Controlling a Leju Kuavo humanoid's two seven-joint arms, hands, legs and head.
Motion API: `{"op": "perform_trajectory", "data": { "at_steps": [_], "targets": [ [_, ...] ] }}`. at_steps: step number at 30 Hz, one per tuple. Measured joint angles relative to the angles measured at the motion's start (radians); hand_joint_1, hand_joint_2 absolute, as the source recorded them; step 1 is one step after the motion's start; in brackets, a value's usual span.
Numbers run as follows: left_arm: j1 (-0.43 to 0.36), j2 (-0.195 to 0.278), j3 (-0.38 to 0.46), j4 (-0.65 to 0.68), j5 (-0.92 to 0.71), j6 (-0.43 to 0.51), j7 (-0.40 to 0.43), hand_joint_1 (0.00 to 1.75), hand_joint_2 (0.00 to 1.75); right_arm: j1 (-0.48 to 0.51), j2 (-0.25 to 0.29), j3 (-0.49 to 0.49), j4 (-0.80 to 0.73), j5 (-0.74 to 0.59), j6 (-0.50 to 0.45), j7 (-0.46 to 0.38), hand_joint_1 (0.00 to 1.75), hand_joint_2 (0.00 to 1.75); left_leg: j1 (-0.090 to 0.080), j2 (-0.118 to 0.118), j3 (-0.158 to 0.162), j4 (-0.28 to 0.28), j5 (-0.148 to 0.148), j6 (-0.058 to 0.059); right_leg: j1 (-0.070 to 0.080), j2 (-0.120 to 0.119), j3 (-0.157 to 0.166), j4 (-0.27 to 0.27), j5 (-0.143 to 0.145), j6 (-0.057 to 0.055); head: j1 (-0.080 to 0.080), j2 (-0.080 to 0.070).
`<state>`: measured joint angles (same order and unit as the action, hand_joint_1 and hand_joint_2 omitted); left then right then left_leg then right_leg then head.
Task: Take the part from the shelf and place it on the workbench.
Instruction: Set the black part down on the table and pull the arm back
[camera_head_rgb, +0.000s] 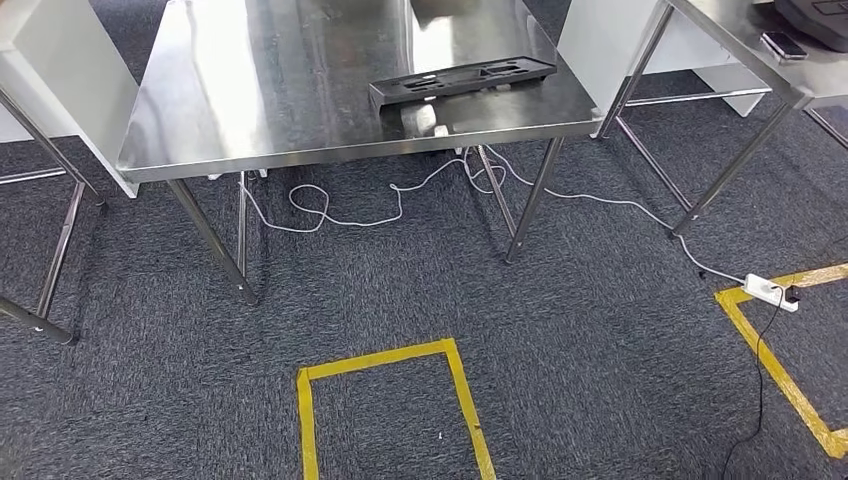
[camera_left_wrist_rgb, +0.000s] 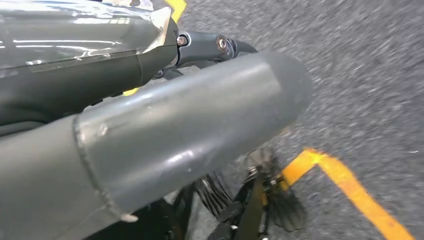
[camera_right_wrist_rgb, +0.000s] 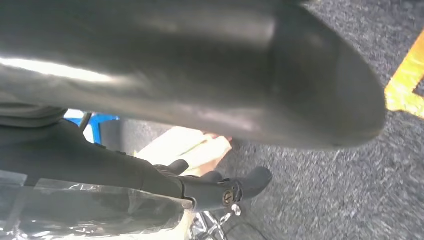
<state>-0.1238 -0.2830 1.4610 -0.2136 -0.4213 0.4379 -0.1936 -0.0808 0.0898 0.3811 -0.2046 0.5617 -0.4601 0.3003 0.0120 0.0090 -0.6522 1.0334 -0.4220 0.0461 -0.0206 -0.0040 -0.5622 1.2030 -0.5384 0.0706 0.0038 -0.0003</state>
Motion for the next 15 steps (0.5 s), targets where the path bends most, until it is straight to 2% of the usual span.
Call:
{"op": "perform_trajectory", "data": {
  "at_steps": [1, 2, 3, 4, 5, 6, 7, 8, 10, 11, 12, 13, 15],
  "targets": [
    [0.000, 0.001, -0.004, 0.000, 0.001, -0.008, -0.015, 0.00, 0.00, 0.000, -0.001, -0.001, 0.000, -0.002, -0.009, -0.008, 0.00, 0.00, -0.001, -0.001, -0.006, 0.001, 0.010, -0.005, 0.008, 0.000, 0.075, -0.090, -0.011, -0.012, 0.000, 0.000],
    [0.002, 0.004, -0.007, 0.000, 0.002, -0.018, -0.026, 0.00, 0.00, 0.000, -0.001, -0.003, 0.001, -0.004, -0.017, -0.016, 0.00, 0.00, -0.003, 0.000, -0.008, 0.000, 0.019, -0.012, 0.014, 0.000, 0.131, -0.168, -0.032, -0.026, 0.000, 0.000],
    [0.003, 0.008, -0.008, -0.001, 0.003, -0.027, -0.031, 0.00, 0.00, 0.000, -0.002, -0.006, 0.002, -0.006, -0.024, -0.023, 0.00, 0.00, -0.002, 0.001, -0.006, -0.002, 0.028, -0.019, 0.022, 0.000, 0.169, -0.226, -0.051, -0.040, -0.001, 0.000],
    [0.004, 0.012, -0.009, -0.002, 0.003, -0.035, -0.030, 0.00, 0.00, 0.001, -0.001, -0.008, 0.003, -0.009, -0.028, -0.028, 0.00, 0.00, -0.002, 0.003, -0.006, -0.006, 0.037, -0.027, 0.028, 0.000, 0.182, -0.257, -0.060, -0.050, -0.002, 0.000],
    [0.006, 0.016, -0.010, -0.002, 0.002, -0.042, -0.029, 0.00, 0.00, 0.002, -0.001, -0.010, 0.004, -0.013, -0.029, -0.031, 0.00, 0.00, 0.000, 0.005, -0.006, -0.009, 0.046, -0.035, 0.024, 0.000, 0.175, -0.261, -0.053, -0.059, -0.003, 0.000],
    [0.008, 0.020, -0.013, -0.003, 0.000, -0.050, -0.028, 0.00, 0.00, 0.004, -0.001, -0.014, 0.006, -0.019, -0.030, -0.032, 0.00, 0.00, 0.003, 0.004, -0.010, -0.006, 0.041, -0.041, 0.020, -0.001, 0.170, -0.263, -0.043, -0.068, -0.004, 0.000],
    [0.011, 0.023, -0.016, -0.004, -0.004, -0.058, -0.027, 0.00, 0.00, 0.007, -0.002, -0.019, 0.007, -0.028, -0.030, -0.031, 0.00, 0.00, 0.006, 0.002, -0.017, 0.012, 0.015, -0.046, 0.014, -0.003, 0.164, -0.265, -0.032, -0.078, -0.005, 0.000],
    [0.015, 0.027, -0.020, -0.005, -0.009, -0.068, -0.028, 0.00, 0.00, 0.011, -0.003, -0.025, 0.009, -0.038, -0.031, -0.029, 0.00, 0.00, 0.008, 0.000, -0.029, 0.049, -0.027, -0.050, 0.009, -0.006, 0.157, -0.266, -0.021, -0.087, -0.006, 0.000],
    [0.022, 0.035, -0.030, -0.007, -0.021, -0.090, -0.029, 0.00, 0.00, 0.019, -0.004, -0.041, 0.012, -0.058, -0.032, -0.026, 0.00, 0.00, 0.010, -0.004, -0.062, 0.174, -0.124, -0.060, 0.012, -0.011, 0.141, -0.265, -0.007, -0.099, -0.009, 0.000],
    [0.025, 0.039, -0.036, -0.008, -0.026, -0.099, -0.029, 0.00, 0.00, 0.022, -0.006, -0.049, 0.013, -0.067, -0.032, -0.025, 0.00, 0.00, 0.010, -0.006, -0.073, 0.231, -0.147, -0.065, 0.014, -0.012, 0.133, -0.263, -0.002, -0.099, -0.009, 0.000],
    [0.027, 0.042, -0.040, -0.008, -0.032, -0.108, -0.030, 0.00, 0.00, 0.025, -0.007, -0.056, 0.014, -0.075, -0.033, -0.024, 0.00, 0.00, 0.011, -0.007, -0.070, 0.261, -0.149, -0.069, 0.015, -0.014, 0.127, -0.260, 0.002, -0.098, -0.009, 0.000],
    [0.028, 0.046, -0.045, -0.008, -0.037, -0.114, -0.030, 0.00, 0.00, 0.027, -0.008, -0.065, 0.016, -0.083, -0.033, -0.021, 0.00, 0.00, 0.012, -0.007, -0.046, 0.250, -0.134, -0.071, 0.015, -0.014, 0.121, -0.257, 0.004, -0.097, -0.009, 0.000],
    [0.031, 0.054, -0.057, -0.008, -0.047, -0.124, -0.029, 0.00, 0.00, 0.030, -0.009, -0.080, 0.017, -0.095, -0.033, -0.015, 0.00, 0.00, 0.016, -0.006, 0.044, 0.128, -0.093, -0.071, 0.015, -0.014, 0.116, -0.245, 0.003, -0.093, -0.010, 0.000]
  ]
}}
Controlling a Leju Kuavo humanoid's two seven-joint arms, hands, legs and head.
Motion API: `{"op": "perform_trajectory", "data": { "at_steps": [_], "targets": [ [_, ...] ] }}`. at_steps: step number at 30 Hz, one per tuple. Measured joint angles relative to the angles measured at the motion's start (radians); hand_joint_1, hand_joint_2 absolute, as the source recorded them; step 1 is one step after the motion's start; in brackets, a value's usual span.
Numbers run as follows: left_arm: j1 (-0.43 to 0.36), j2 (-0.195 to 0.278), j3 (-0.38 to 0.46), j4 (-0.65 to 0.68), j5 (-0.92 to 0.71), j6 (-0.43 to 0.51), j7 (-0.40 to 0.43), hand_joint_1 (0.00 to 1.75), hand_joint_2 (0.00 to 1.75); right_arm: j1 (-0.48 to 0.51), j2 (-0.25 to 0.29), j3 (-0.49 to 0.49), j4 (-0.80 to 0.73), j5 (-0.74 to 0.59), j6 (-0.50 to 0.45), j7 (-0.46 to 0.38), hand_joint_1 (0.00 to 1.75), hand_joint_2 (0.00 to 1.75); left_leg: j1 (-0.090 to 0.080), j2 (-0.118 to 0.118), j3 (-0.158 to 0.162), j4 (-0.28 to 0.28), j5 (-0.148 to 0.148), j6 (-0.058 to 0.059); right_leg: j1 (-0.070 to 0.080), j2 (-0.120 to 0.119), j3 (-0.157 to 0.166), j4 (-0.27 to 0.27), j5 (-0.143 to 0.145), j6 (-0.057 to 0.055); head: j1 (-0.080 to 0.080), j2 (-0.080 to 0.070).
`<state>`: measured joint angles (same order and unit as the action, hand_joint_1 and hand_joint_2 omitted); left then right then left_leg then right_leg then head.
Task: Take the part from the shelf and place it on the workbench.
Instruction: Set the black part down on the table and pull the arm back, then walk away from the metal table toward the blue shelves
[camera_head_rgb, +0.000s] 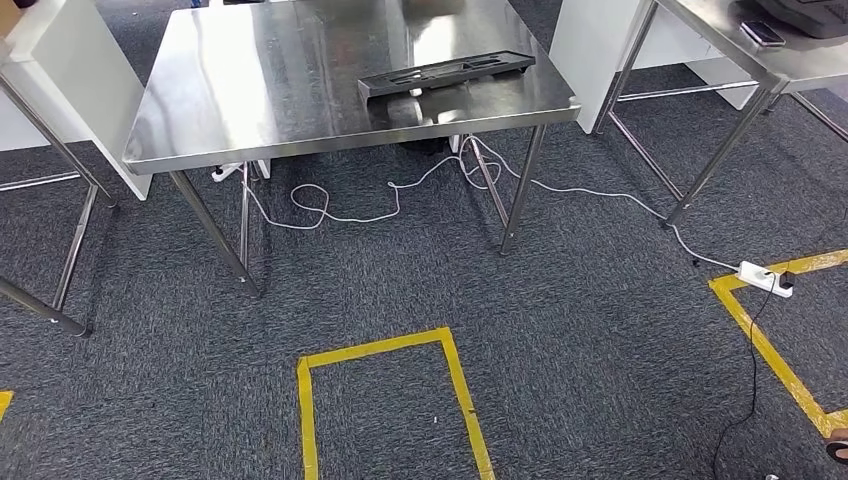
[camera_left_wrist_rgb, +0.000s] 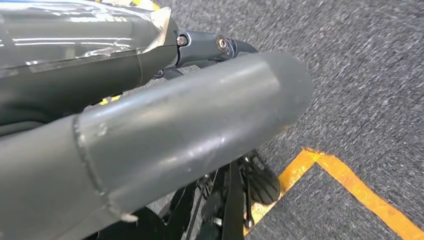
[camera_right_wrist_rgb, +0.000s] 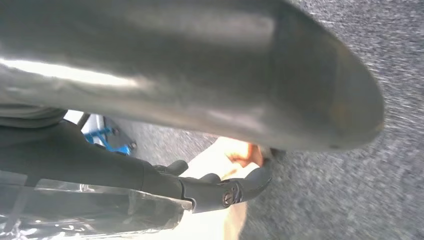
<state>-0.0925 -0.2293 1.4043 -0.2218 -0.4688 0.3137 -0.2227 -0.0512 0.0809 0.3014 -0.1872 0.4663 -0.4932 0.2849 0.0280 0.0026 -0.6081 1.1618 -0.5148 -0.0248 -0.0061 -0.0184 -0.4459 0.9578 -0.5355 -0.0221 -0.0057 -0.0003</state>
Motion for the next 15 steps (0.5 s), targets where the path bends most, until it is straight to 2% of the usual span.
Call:
{"op": "perform_trajectory", "data": {
  "at_steps": [1, 2, 4, 6, 7, 8, 10, 11, 12, 13, 14, 15],
  "targets": [
    [0.001, 0.003, -0.005, 0.000, -0.003, -0.004, 0.000, 0.00, 0.00, 0.000, 0.000, -0.007, 0.000, -0.005, 0.000, 0.002, 0.00, 0.00, 0.000, 0.000, 0.043, -0.065, 0.011, 0.004, 0.002, 0.000, -0.005, 0.008, -0.001, 0.002, 0.000, 0.000],
    [0.001, 0.006, -0.008, 0.000, -0.007, -0.008, 0.001, 0.00, 0.00, 0.000, 0.000, -0.013, 0.001, -0.009, 0.000, 0.003, 0.00, 0.00, -0.002, -0.001, 0.068, -0.110, 0.015, 0.010, 0.005, 0.000, -0.010, 0.014, -0.003, 0.006, 0.001, 0.000],
    [0.001, 0.010, -0.013, 0.000, -0.011, -0.012, 0.002, 0.00, 0.00, -0.001, 0.000, -0.024, 0.001, -0.016, -0.001, 0.003, 0.00, 0.00, -0.008, -0.001, 0.079, -0.136, 0.008, 0.026, 0.010, 0.000, -0.021, 0.019, -0.002, 0.018, 0.001, 0.000],
    [0.001, 0.012, -0.021, 0.000, -0.014, -0.013, 0.005, 0.00, 0.00, 0.000, 0.000, -0.034, 0.002, -0.024, -0.003, 0.001, 0.00, 0.00, -0.007, 0.000, 0.078, -0.150, 0.012, 0.046, 0.011, 0.001, -0.027, 0.024, -0.005, 0.030, 0.001, 0.000],
    [0.001, 0.013, -0.025, 0.000, -0.015, -0.013, 0.007, 0.00, 0.00, 0.000, 0.000, -0.039, 0.002, -0.029, -0.004, -0.001, 0.00, 0.00, -0.004, 0.001, 0.077, -0.158, 0.018, 0.055, 0.010, 0.003, -0.037, 0.043, -0.017, 0.033, 0.002, 0.000],
    [0.001, 0.013, -0.027, 0.000, -0.017, -0.014, 0.008, 0.00, 0.00, 0.000, 0.000, -0.044, 0.002, -0.033, -0.005, -0.003, 0.00, 0.00, -0.001, 0.002, 0.076, -0.164, 0.023, 0.063, 0.008, 0.005, -0.058, 0.082, -0.038, 0.034, 0.003, 0.000],
    [0.001, 0.014, -0.031, -0.001, -0.020, -0.014, 0.009, 0.00, 0.00, 0.002, -0.001, -0.054, 0.002, -0.039, -0.007, -0.007, 0.00, 0.00, 0.000, 0.006, 0.071, -0.166, 0.027, 0.069, -0.001, 0.010, -0.126, 0.212, -0.094, 0.035, 0.006, 0.000],
    [0.002, 0.014, -0.033, -0.001, -0.022, -0.014, 0.010, 0.00, 0.00, 0.003, -0.002, -0.058, 0.003, -0.042, -0.007, -0.008, 0.00, 0.00, 0.001, 0.009, 0.069, -0.166, 0.028, 0.069, -0.006, 0.012, -0.158, 0.274, -0.113, 0.040, 0.006, 0.000],
    [0.002, 0.014, -0.034, -0.001, -0.024, -0.015, 0.010, 0.00, 0.00, 0.004, -0.002, -0.062, 0.004, -0.047, -0.007, -0.011, 0.00, 0.00, 0.002, 0.013, 0.069, -0.166, 0.028, 0.068, -0.011, 0.013, -0.177, 0.308, -0.116, 0.048, 0.006, 0.000],
    [0.003, 0.014, -0.035, -0.001, -0.025, -0.016, 0.011, 0.00, 0.00, 0.005, -0.003, -0.068, 0.004, -0.053, -0.007, -0.015, 0.00, 0.00, 0.004, 0.017, 0.070, -0.165, 0.028, 0.067, -0.017, 0.012, -0.177, 0.301, -0.101, 0.061, 0.006, 0.000],
    [0.003, 0.014, -0.036, -0.001, -0.028, -0.019, 0.012, 0.00, 0.00, 0.006, -0.005, -0.074, 0.004, -0.061, -0.008, -0.019, 0.00, 0.00, 0.007, 0.022, 0.072, -0.165, 0.027, 0.063, -0.024, 0.009, -0.156, 0.251, -0.071, 0.076, 0.006, 0.000],
    [0.003, 0.014, -0.039, -0.001, -0.031, -0.022, 0.012, 0.00, 0.00, 0.006, -0.006, -0.081, 0.004, -0.068, -0.009, -0.023, 0.00, 0.00, 0.008, 0.026, 0.075, -0.164, 0.026, 0.056, -0.031, -0.004, -0.123, 0.174, -0.034, 0.091, 0.008, 0.000]
  ]
}}
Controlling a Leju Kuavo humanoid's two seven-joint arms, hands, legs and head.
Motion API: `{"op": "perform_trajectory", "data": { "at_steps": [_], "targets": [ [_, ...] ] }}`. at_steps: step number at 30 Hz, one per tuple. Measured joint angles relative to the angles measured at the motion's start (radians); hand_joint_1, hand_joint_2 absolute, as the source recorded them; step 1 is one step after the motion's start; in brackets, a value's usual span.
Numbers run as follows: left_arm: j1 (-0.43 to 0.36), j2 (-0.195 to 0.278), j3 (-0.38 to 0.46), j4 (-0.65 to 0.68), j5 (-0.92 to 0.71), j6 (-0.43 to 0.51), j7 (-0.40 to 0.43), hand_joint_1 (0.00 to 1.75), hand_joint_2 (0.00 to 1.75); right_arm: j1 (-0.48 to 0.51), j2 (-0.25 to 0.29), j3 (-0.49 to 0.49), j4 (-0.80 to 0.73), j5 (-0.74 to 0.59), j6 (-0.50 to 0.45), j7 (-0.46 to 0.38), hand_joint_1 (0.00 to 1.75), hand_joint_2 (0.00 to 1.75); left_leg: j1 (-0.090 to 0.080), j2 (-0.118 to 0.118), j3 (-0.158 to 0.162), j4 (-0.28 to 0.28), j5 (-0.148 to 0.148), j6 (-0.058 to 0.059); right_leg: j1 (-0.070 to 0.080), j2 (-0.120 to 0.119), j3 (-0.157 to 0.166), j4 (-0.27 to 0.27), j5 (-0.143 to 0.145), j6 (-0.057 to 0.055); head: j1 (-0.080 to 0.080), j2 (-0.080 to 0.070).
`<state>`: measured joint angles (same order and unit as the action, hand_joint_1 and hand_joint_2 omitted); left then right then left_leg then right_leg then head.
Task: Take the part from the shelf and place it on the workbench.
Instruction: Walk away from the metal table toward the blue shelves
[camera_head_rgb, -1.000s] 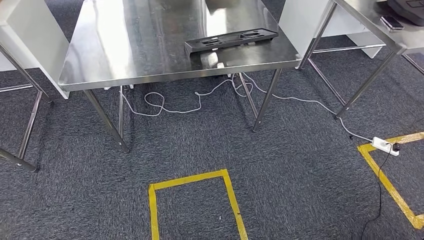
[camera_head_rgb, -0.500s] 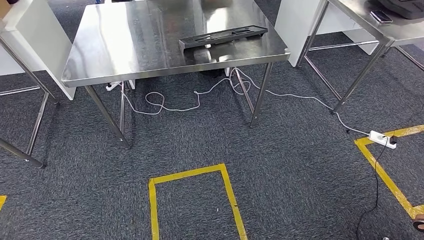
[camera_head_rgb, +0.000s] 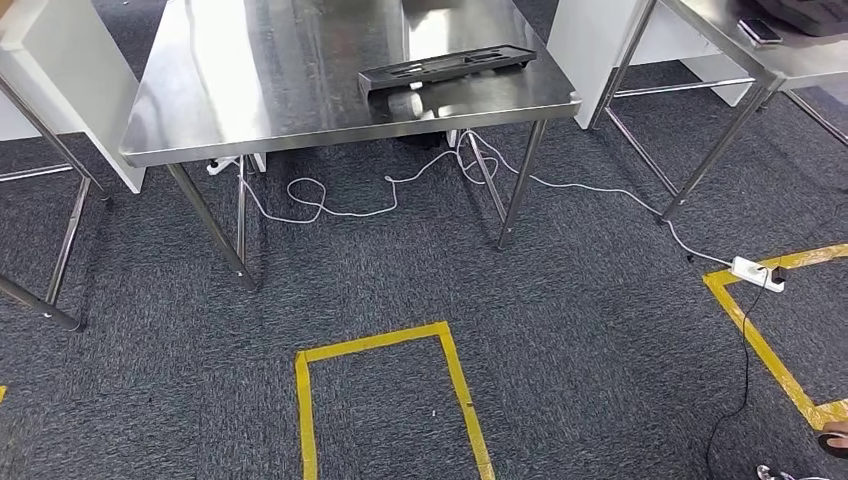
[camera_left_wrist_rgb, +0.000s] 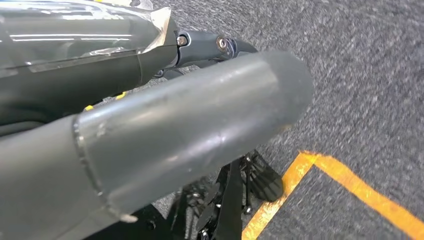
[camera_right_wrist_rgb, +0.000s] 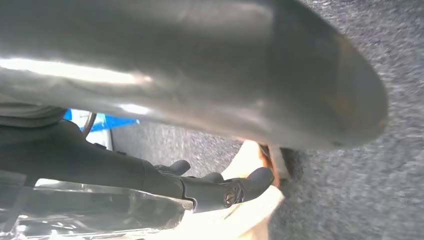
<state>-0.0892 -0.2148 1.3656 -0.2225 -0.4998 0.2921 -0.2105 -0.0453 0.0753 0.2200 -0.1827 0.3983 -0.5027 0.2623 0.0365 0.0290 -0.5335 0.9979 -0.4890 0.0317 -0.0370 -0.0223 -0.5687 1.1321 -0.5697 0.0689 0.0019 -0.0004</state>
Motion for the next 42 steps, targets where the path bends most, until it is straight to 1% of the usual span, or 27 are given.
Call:
{"op": "perform_trajectory", "data": {
  "at_steps": [1, 2, 3, 6, 8, 11, 12, 13, 14, 15, 17, 19, 21, 23, 25, 27, 28, 29, 30, 31, 32, 34, 36, 37, 39, 41, 42],
  "targets": [
    [0.000, 0.001, -0.003, 0.000, -0.003, -0.003, 0.000, 0.00, 0.00, 0.000, 0.001, -0.007, 0.000, -0.007, -0.002, -0.003, 0.00, 0.00, 0.000, 0.005, 0.002, 0.002, -0.002, -0.009, -0.002, -0.013, 0.028, -0.068, 0.031, 0.009, 0.003, 0.000],
    [0.000, 0.002, -0.008, 0.000, -0.008, -0.006, 0.000, 0.00, 0.00, -0.001, 0.001, -0.014, 0.000, -0.013, -0.004, -0.006, 0.00, 0.00, -0.002, 0.010, 0.004, 0.003, -0.005, -0.018, -0.001, -0.022, 0.045, -0.115, 0.052, 0.008, 0.004, 0.000],
    [0.000, 0.003, -0.011, -0.001, -0.011, -0.009, 0.001, 0.00, 0.00, -0.001, 0.003, -0.020, 0.000, -0.017, -0.005, -0.008, 0.00, 0.00, -0.004, 0.016, 0.005, 0.004, -0.006, -0.026, 0.001, -0.027, 0.050, -0.135, 0.061, 0.001, 0.005, 0.000],
    [0.000, 0.005, -0.019, -0.001, -0.016, -0.015, 0.001, 0.00, 0.00, 0.001, 0.004, -0.035, 0.000, -0.026, -0.009, -0.010, 0.00, 0.00, 0.002, 0.027, 0.009, 0.001, -0.009, -0.044, 0.005, -0.003, 0.041, -0.134, 0.066, -0.031, 0.003, 0.000],
    [0.000, 0.005, -0.022, -0.001, -0.016, -0.018, 0.001, 0.00, 0.00, 0.001, 0.005, -0.042, 0.000, -0.028, -0.013, -0.010, 0.00, 0.00, 0.007, 0.009, -0.010, 0.050, -0.050, -0.049, 0.003, 0.012, 0.043, -0.135, 0.073, -0.049, 0.001, 0.000],
    [0.001, 0.007, -0.026, -0.001, -0.022, -0.021, 0.001, 0.00, 0.00, 0.002, 0.006, -0.050, 0.000, -0.034, -0.017, -0.012, 0.00, 0.00, 0.002, -0.023, -0.102, 0.253, -0.156, -0.043, 0.015, 0.032, 0.040, -0.135, 0.078, -0.065, -0.002, 0.000],
    [0.002, 0.008, -0.029, -0.001, -0.025, -0.023, 0.001, 0.00, 0.00, 0.002, 0.007, -0.053, 0.000, -0.037, -0.017, -0.012, 0.00, 0.00, 0.000, -0.026, -0.126, 0.302, -0.167, -0.039, 0.020, 0.042, 0.039, -0.134, 0.079, -0.068, -0.002, 0.000],
    [0.002, 0.008, -0.031, -0.001, -0.027, -0.026, 0.002, 0.00, 0.00, 0.003, 0.007, -0.055, 0.000, -0.039, -0.017, -0.012, 0.00, 0.00, -0.002, -0.028, -0.135, 0.317, -0.160, -0.033, 0.025, 0.053, 0.039, -0.134, 0.079, -0.069, -0.002, 0.000],
    [0.002, 0.009, -0.034, -0.001, -0.029, -0.027, 0.002, 0.00, 0.00, 0.003, 0.007, -0.059, 0.001, -0.040, -0.017, -0.012, 0.00, 0.00, -0.005, -0.031, -0.121, 0.284, -0.131, -0.026, 0.030, 0.064, 0.041, -0.134, 0.079, -0.069, -0.002, 0.000],
    [0.002, 0.009, -0.036, -0.001, -0.029, -0.028, 0.002, 0.00, 0.00, 0.003, 0.007, -0.062, 0.001, -0.041, -0.017, -0.012, 0.00, 0.00, -0.008, -0.041, -0.091, 0.220, -0.091, -0.016, 0.033, 0.077, 0.044, -0.134, 0.079, -0.069, -0.002, 0.000],
    [0.002, 0.013, -0.039, -0.001, -0.030, -0.029, 0.003, 0.00, 0.00, 0.002, 0.009, -0.065, 0.001, -0.041, -0.017, -0.012, 0.00, 0.00, -0.011, -0.083, -0.028, 0.085, -0.032, 0.002, 0.040, 0.099, 0.045, -0.133, 0.079, -0.068, 0.000, 0.000],
    [0.002, 0.016, -0.040, 0.000, -0.031, -0.030, 0.003, 0.00, 0.00, 0.001, 0.012, -0.066, 0.001, -0.041, -0.017, -0.013, 0.00, 0.00, -0.015, -0.105, -0.005, 0.030, -0.020, 0.010, 0.041, 0.119, 0.036, -0.131, 0.082, -0.063, 0.001, 0.000],
    [0.002, 0.017, -0.042, 0.000, -0.032, -0.031, 0.004, 0.00, 0.00, 0.003, 0.013, -0.067, 0.001, -0.042, -0.018, -0.013, 0.00, 0.00, -0.018, -0.085, -0.002, 0.019, -0.015, 0.013, 0.038, 0.133, 0.023, -0.130, 0.086, -0.054, 0.001, 0.000],
    [0.001, 0.017, -0.044, 0.000, -0.033, -0.031, 0.005, 0.00, 0.00, 0.005, 0.013, -0.069, 0.001, -0.043, -0.018, -0.014, 0.00, 0.00, -0.016, -0.062, 0.001, 0.005, -0.005, 0.020, 0.038, 0.101, 0.000, -0.097, 0.067, -0.050, 0.003, 0.000],
    [0.002, 0.018, -0.044, 0.000, -0.033, -0.031, 0.006, 0.00, 0.00, 0.003, 0.013, -0.071, 0.002, -0.044, -0.018, -0.015, 0.00, 0.00, -0.016, -0.034, 0.002, -0.002, -0.001, 0.023, 0.034, 0.052, -0.054, 0.008, 0.013, -0.050, 0.007, 0.000],
    [0.002, 0.019, -0.044, 0.000, -0.032, -0.029, 0.008, 0.00, 0.00, 0.003, 0.012, -0.072, 0.002, -0.044, -0.018, -0.017, 0.00, 0.00, -0.017, -0.005, -0.001, -0.002, -0.001, 0.024, 0.026, 0.037, -0.111, 0.125, -0.033, -0.042, 0.010, 0.000],
    [0.002, 0.019, -0.043, 0.000, -0.031, -0.028, 0.009, 0.00, 0.00, 0.004, 0.012, -0.072, 0.002, -0.043, -0.018, -0.018, 0.00, 0.00, -0.017, 0.008, -0.002, -0.002, -0.001, 0.023, 0.021, 0.034, -0.120, 0.146, -0.036, -0.032, 0.010, 0.000],
    [0.002, 0.019, -0.043, 0.000, -0.029, -0.026, 0.009, 0.00, 0.00, 0.005, 0.012, -0.072, 0.002, -0.042, -0.018, -0.019, 0.00, 0.00, -0.016, 0.021, -0.001, -0.002, -0.002, 0.022, 0.017, 0.030, -0.106, 0.123, -0.021, -0.020, 0.010, 0.000],
    [0.002, 0.019, -0.043, 0.000, -0.028, -0.024, 0.009, 0.00, 0.00, 0.006, 0.011, -0.072, 0.002, -0.040, -0.018, -0.020, 0.00, 0.00, -0.014, 0.033, 0.000, -0.001, -0.003, 0.020, 0.012, 0.020, -0.072, 0.063, 0.005, -0.007, 0.010, 0.000],
    [0.002, 0.019, -0.043, 0.000, -0.027, -0.022, 0.009, 0.00, 0.00, 0.006, 0.011, -0.072, 0.002, -0.039, -0.018, -0.021, 0.00, 0.00, -0.015, 0.043, 0.003, -0.001, -0.005, 0.016, 0.009, -0.003, -0.029, -0.016, 0.034, 0.002, 0.011, 0.000],
    [0.002, 0.020, -0.043, 0.000, -0.027, -0.020, 0.010, 0.00, 0.00, 0.005, 0.011, -0.072, 0.002, -0.037, -0.018, -0.022, 0.00, 0.00, -0.016, 0.053, 0.006, -0.001, -0.007, 0.010, 0.009, -0.027, 0.005, -0.083, 0.059, 0.005, 0.013, 0.000],
    [0.001, 0.020, -0.043, 0.000, -0.026, -0.018, 0.010, 0.00, 0.00, 0.003, 0.012, -0.072, 0.002, -0.036, -0.017, -0.024, 0.00, 0.00, -0.020, 0.069, 0.015, -0.001, -0.012, -0.005, 0.016, -0.053, 0.031, -0.142, 0.082, -0.007, 0.013, 0.000],
    [-0.001, 0.020, -0.043, 0.000, -0.026, -0.018, 0.010, 0.00, 0.00, 0.003, 0.011, -0.072, 0.003, -0.035, -0.017, -0.025, 0.00, 0.00, -0.019, 0.085, 0.023, -0.004, -0.015, -0.018, 0.022, -0.033, 0.026, -0.142, 0.086, -0.025, 0.012, 0.000],
    [-0.003, 0.020, -0.043, 0.000, -0.026, -0.018, 0.010, 0.00, 0.00, 0.003, 0.011, -0.072, 0.004, -0.035, -0.017, -0.025, 0.00, 0.00, -0.016, 0.080, 0.024, -0.001, -0.022, -0.024, 0.016, -0.023, 0.029, -0.144, 0.089, -0.033, 0.010, 0.000],
    [-0.003, 0.020, -0.043, 0.000, -0.025, -0.017, 0.010, 0.00, 0.00, 0.003, 0.012, -0.072, 0.004, -0.035, -0.017, -0.025, 0.00, 0.00, -0.010, 0.036, 0.002, 0.060, -0.071, -0.031, 0.005, -0.001, 0.033, -0.149, 0.097, -0.052, 0.005, 0.000],
    [-0.001, 0.021, -0.043, 0.000, -0.025, -0.013, 0.011, 0.00, 0.00, 0.003, 0.013, -0.072, 0.004, -0.033, -0.016, -0.024, 0.00, 0.00, -0.008, -0.016, -0.058, 0.201, -0.151, -0.031, 0.006, 0.020, 0.029, -0.150, 0.102, -0.065, 0.002, 0.000],
    [0.001, 0.021, -0.043, 0.000, -0.025, -0.010, 0.012, 0.00, 0.00, 0.003, 0.014, -0.072, 0.005, -0.033, -0.016, -0.022, 0.00, 0.00, -0.008, -0.027, -0.089, 0.267, -0.179, -0.031, 0.009, 0.032, 0.027, -0.150, 0.102, -0.067, 0.002, 0.000]
  ]
}}
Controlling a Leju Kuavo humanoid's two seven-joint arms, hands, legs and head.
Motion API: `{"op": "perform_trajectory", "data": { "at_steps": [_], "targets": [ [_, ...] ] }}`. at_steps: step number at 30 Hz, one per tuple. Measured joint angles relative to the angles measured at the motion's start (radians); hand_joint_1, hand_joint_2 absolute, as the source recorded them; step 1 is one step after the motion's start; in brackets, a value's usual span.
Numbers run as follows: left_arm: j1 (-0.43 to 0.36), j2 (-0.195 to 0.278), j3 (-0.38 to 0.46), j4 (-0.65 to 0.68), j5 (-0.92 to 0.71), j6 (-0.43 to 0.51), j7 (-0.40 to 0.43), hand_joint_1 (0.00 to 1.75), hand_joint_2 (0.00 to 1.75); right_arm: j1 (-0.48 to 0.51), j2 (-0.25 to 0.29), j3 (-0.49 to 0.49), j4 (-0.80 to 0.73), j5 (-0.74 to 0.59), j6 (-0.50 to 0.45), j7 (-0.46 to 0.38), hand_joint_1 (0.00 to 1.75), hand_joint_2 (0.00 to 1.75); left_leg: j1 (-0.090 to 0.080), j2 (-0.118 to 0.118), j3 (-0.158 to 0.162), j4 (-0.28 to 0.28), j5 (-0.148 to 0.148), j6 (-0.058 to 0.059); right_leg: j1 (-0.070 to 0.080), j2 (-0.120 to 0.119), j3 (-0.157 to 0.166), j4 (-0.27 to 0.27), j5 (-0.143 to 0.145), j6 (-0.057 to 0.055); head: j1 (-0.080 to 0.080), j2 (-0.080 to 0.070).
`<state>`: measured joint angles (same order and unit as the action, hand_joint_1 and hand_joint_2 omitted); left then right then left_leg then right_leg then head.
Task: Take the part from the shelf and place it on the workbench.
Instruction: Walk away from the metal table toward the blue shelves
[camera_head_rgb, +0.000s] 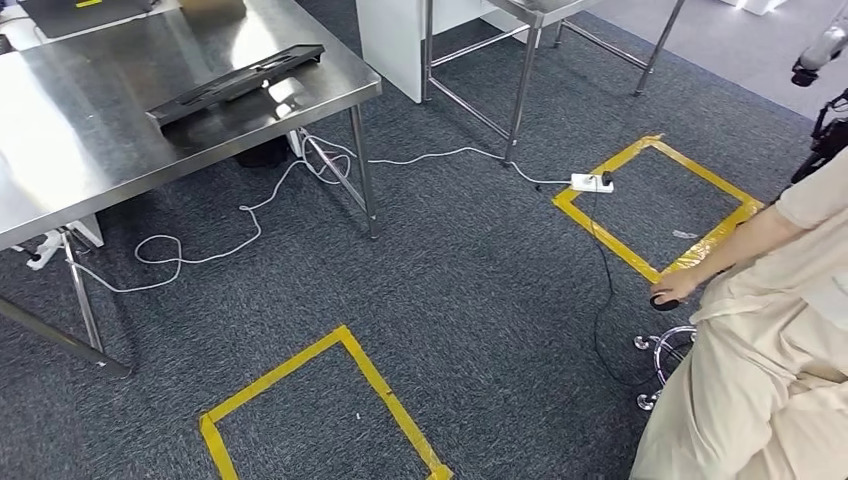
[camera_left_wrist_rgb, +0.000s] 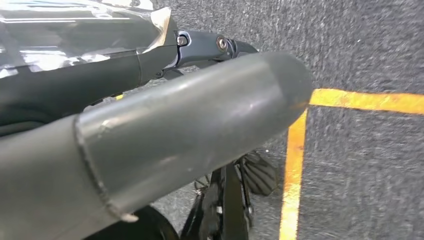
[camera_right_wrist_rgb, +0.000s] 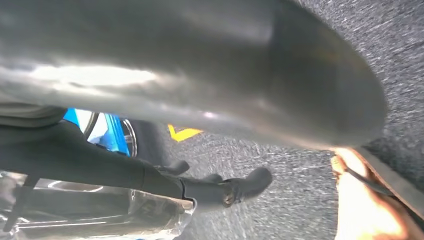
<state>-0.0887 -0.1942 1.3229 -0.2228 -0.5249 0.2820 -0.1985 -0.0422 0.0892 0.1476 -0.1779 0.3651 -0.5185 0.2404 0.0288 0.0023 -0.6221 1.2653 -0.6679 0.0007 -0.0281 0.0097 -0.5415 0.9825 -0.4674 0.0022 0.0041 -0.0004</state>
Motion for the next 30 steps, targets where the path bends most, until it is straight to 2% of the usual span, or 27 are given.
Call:
{"op": "perform_trajectory", "data": {
  "at_steps": [1, 2, 3, 4, 5, 6, 7, 8, 9, 10, 12, 14, 15, 16, 17, 18, 19, 20, 21, 22, 23, 24, 25, 27, 28, 29, 30],
  "targets": [
    [0.001, 0.000, 0.000, 0.000, 0.000, 0.004, 0.002, 0.00, 0.00, 0.001, 0.000, 0.000, 0.000, 0.000, 0.000, 0.004, 0.00, 0.00, 0.000, -0.004, -0.017, 0.036, -0.006, 0.000, 0.002, 0.013, 0.000, 0.001, 0.001, -0.001, 0.000, 0.000],
    [0.002, 0.000, 0.000, 0.000, -0.001, 0.008, 0.004, 0.00, 0.00, 0.002, 0.000, 0.000, 0.001, 0.000, 0.001, 0.011, 0.00, 0.00, 0.001, -0.005, -0.015, 0.031, 0.010, 0.001, 0.003, 0.027, 0.001, 0.002, 0.001, -0.001, 0.000, 0.000],
    [0.002, 0.000, 0.000, 0.000, -0.002, 0.011, 0.007, 0.00, 0.00, 0.002, 0.000, 0.000, 0.001, 0.000, 0.001, 0.018, 0.00, 0.00, 0.002, -0.008, 0.005, -0.013, 0.044, 0.002, 0.003, 0.042, 0.002, 0.003, 0.001, 0.000, 0.000, 0.000],
    [0.002, 0.001, 0.000, 0.000, -0.004, 0.013, 0.011, 0.00, 0.00, 0.002, 0.000, 0.000, 0.002, 0.001, 0.001, 0.026, 0.00, 0.00, 0.005, -0.021, 0.036, -0.083, 0.085, 0.003, 0.002, 0.056, 0.003, 0.006, 0.000, 0.000, 0.000, 0.000],
    [0.002, 0.001, 0.000, 0.000, -0.006, 0.013, 0.014, 0.00, 0.00, 0.001, 0.001, 0.000, 0.002, 0.002, 0.001, 0.031, 0.00, 0.00, 0.007, -0.042, 0.065, -0.153, 0.118, 0.003, 0.005, 0.069, 0.000, 0.013, -0.001, 0.003, -0.001, 0.000],
    [0.001, 0.001, 0.000, 0.000, -0.008, 0.013, 0.017, 0.00, 0.00, 0.000, 0.002, 0.000, 0.002, 0.003, 0.001, 0.034, 0.00, 0.00, 0.009, -0.061, 0.083, -0.202, 0.137, 0.003, 0.008, 0.081, -0.004, 0.019, -0.003, 0.007, 0.000, 0.000],
    [0.001, 0.001, 0.000, 0.000, -0.009, 0.012, 0.018, 0.00, 0.00, -0.002, 0.002, 0.000, 0.002, 0.004, 0.001, 0.036, 0.00, 0.00, 0.009, -0.074, 0.090, -0.229, 0.144, 0.005, 0.012, 0.091, -0.012, 0.023, -0.003, 0.013, 0.002, 0.000],
    [-0.001, 0.002, 0.000, 0.000, -0.010, 0.011, 0.019, 0.00, 0.00, -0.003, 0.002, 0.000, 0.002, 0.005, 0.001, 0.035, 0.00, 0.00, 0.005, -0.075, 0.089, -0.236, 0.142, 0.009, 0.015, 0.101, -0.020, 0.025, -0.002, 0.021, 0.003, 0.000],
    [-0.003, 0.002, -0.001, 0.000, -0.010, 0.009, 0.019, 0.00, 0.00, -0.001, 0.002, 0.000, 0.002, 0.006, 0.001, 0.034, 0.00, 0.00, 0.002, -0.064, 0.088, -0.236, 0.143, 0.015, 0.015, 0.111, -0.028, 0.023, 0.001, 0.029, 0.004, 0.000],
    [-0.005, 0.002, -0.001, 0.000, -0.010, 0.006, 0.018, 0.00, 0.00, 0.000, 0.002, 0.000, 0.002, 0.007, 0.001, 0.033, 0.00, 0.00, -0.001, -0.053, 0.088, -0.239, 0.147, 0.024, 0.014, 0.108, -0.034, 0.027, 0.001, 0.036, 0.004, 0.000],
    [-0.008, 0.003, -0.001, 0.000, -0.008, 0.000, 0.015, 0.00, 0.00, 0.001, 0.003, 0.000, 0.002, 0.010, 0.001, 0.029, 0.00, 0.00, -0.001, -0.029, 0.088, -0.246, 0.154, 0.041, 0.015, 0.066, -0.060, 0.075, -0.026, 0.038, 0.009, 0.000],
    [-0.009, 0.004, 0.000, 0.000, -0.004, -0.003, 0.013, 0.00, 0.00, -0.003, 0.005, 0.000, 0.002, 0.015, 0.001, 0.026, 0.00, 0.00, -0.003, 0.000, 0.087, -0.247, 0.156, 0.049, 0.015, 0.016, -0.119, 0.197, -0.086, 0.032, 0.017, 0.000],
    [-0.009, 0.005, 0.000, 0.000, -0.002, -0.004, 0.012, 0.00, 0.00, -0.004, 0.006, 0.000, 0.002, 0.017, 0.001, 0.026, 0.00, 0.00, -0.005, 0.015, 0.086, -0.247, 0.156, 0.050, 0.014, 0.007, -0.149, 0.262, -0.112, 0.033, 0.019, 0.000],
    [-0.009, 0.005, 0.000, 0.000, 0.000, -0.005, 0.012, 0.00, 0.00, -0.005, 0.007, 0.000, 0.002, 0.019, 0.001, 0.026, 0.00, 0.00, -0.007, 0.030, 0.086, -0.247, 0.155, 0.050, 0.013, 0.003, -0.167, 0.303, -0.125, 0.036, 0.019, 0.000],
    [-0.010, 0.006, 0.000, 0.000, 0.002, -0.005, 0.012, 0.00, 0.00, -0.005, 0.008, 0.000, 0.002, 0.021, 0.001, 0.025, 0.00, 0.00, -0.009, 0.043, 0.086, -0.247, 0.155, 0.050, 0.013, 0.001, -0.164, 0.306, -0.123, 0.043, 0.020, 0.000],
    [-0.011, 0.006, 0.000, 0.000, 0.005, -0.005, 0.012, 0.00, 0.00, -0.004, 0.008, 0.000, 0.002, 0.022, 0.001, 0.026, 0.00, 0.00, -0.009, 0.055, 0.087, -0.247, 0.154, 0.049, 0.012, -0.005, -0.138, 0.265, -0.105, 0.051, 0.020, 0.000],
    [-0.012, 0.006, 0.000, 0.000, 0.009, -0.005, 0.012, 0.00, 0.00, -0.004, 0.008, 0.000, 0.002, 0.025, 0.001, 0.027, 0.00, 0.00, -0.009, 0.066, 0.089, -0.247, 0.152, 0.047, 0.012, -0.018, -0.096, 0.192, -0.078, 0.058, 0.020, 0.000],
    [-0.014, 0.007, 0.000, 0.000, 0.013, -0.003, 0.013, 0.00, 0.00, -0.005, 0.009, 0.000, 0.002, 0.029, 0.001, 0.028, 0.00, 0.00, -0.011, 0.075, 0.092, -0.247, 0.150, 0.045, 0.013, -0.041, -0.056, 0.119, -0.053, 0.059, 0.021, 0.000],
    [-0.015, 0.007, 0.000, 0.000, 0.018, -0.001, 0.014, 0.00, 0.00, -0.007, 0.010, 0.000, 0.002, 0.033, 0.001, 0.029, 0.00, 0.00, -0.012, 0.084, 0.096, -0.248, 0.148, 0.040, 0.018, -0.060, -0.027, 0.062, -0.034, 0.055, 0.021, 0.000],
    [-0.016, 0.007, 0.001, 0.001, 0.023, 0.002, 0.015, 0.00, 0.00, -0.010, 0.010, 0.001, 0.002, 0.038, 0.003, 0.031, 0.00, 0.00, -0.014, 0.092, 0.100, -0.248, 0.146, 0.035, 0.023, -0.072, -0.013, 0.031, -0.023, 0.047, 0.021, 0.000],
    [-0.017, 0.008, 0.001, 0.001, 0.027, 0.007, 0.017, 0.00, 0.00, -0.012, 0.010, 0.002, 0.002, 0.042, 0.006, 0.033, 0.00, 0.00, -0.015, 0.100, 0.105, -0.250, 0.144, 0.029, 0.029, -0.075, -0.013, 0.025, -0.020, 0.038, 0.021, 0.000],
    [-0.019, 0.007, 0.002, 0.001, 0.032, 0.012, 0.018, 0.00, 0.00, -0.013, 0.010, 0.002, 0.002, 0.047, 0.010, 0.034, 0.00, 0.00, -0.015, 0.110, 0.109, -0.254, 0.143, 0.023, 0.033, -0.064, -0.015, 0.022, -0.018, 0.031, 0.021, 0.000],
    [-0.021, 0.007, 0.003, 0.001, 0.037, 0.017, 0.020, 0.00, 0.00, -0.014, 0.010, 0.003, 0.002, 0.052, 0.015, 0.036, 0.00, 0.00, -0.013, 0.114, 0.113, -0.255, 0.140, 0.017, 0.026, -0.054, -0.011, 0.016, -0.015, 0.023, 0.021, 0.000],
    [-0.025, 0.006, 0.006, 0.001, 0.046, 0.030, 0.021, 0.00, 0.00, -0.015, 0.010, 0.005, 0.002, 0.063, 0.022, 0.038, 0.00, 0.00, -0.009, 0.080, 0.107, -0.228, 0.112, 0.008, 0.013, -0.033, 0.000, 0.002, -0.005, 0.006, 0.016, 0.000],
    [-0.025, 0.006, 0.008, 0.001, 0.050, 0.037, 0.021, 0.00, 0.00, -0.016, 0.011, 0.007, 0.002, 0.069, 0.025, 0.038, 0.00, 0.00, -0.007, 0.050, 0.089, -0.182, 0.082, 0.006, 0.006, -0.023, 0.005, -0.002, -0.001, -0.001, 0.013, 0.000],
    [-0.025, 0.006, 0.011, 0.001, 0.055, 0.046, 0.022, 0.00, 0.00, -0.017, 0.011, 0.010, 0.002, 0.075, 0.029, 0.037, 0.00, 0.00, -0.006, 0.021, 0.061, -0.119, 0.046, 0.004, 0.008, -0.012, 0.004, -0.003, 0.001, -0.004, 0.010, 0.000],
    [-0.024, 0.005, 0.016, 0.002, 0.061, 0.055, 0.023, 0.00, 0.00, -0.017, 0.012, 0.013, 0.002, 0.082, 0.033, 0.036, 0.00, 0.00, -0.006, 0.006, 0.027, -0.049, 0.014, 0.003, 0.009, 0.000, 0.004, -0.003, 0.002, -0.007, 0.010, 0.000]
  ]
}}
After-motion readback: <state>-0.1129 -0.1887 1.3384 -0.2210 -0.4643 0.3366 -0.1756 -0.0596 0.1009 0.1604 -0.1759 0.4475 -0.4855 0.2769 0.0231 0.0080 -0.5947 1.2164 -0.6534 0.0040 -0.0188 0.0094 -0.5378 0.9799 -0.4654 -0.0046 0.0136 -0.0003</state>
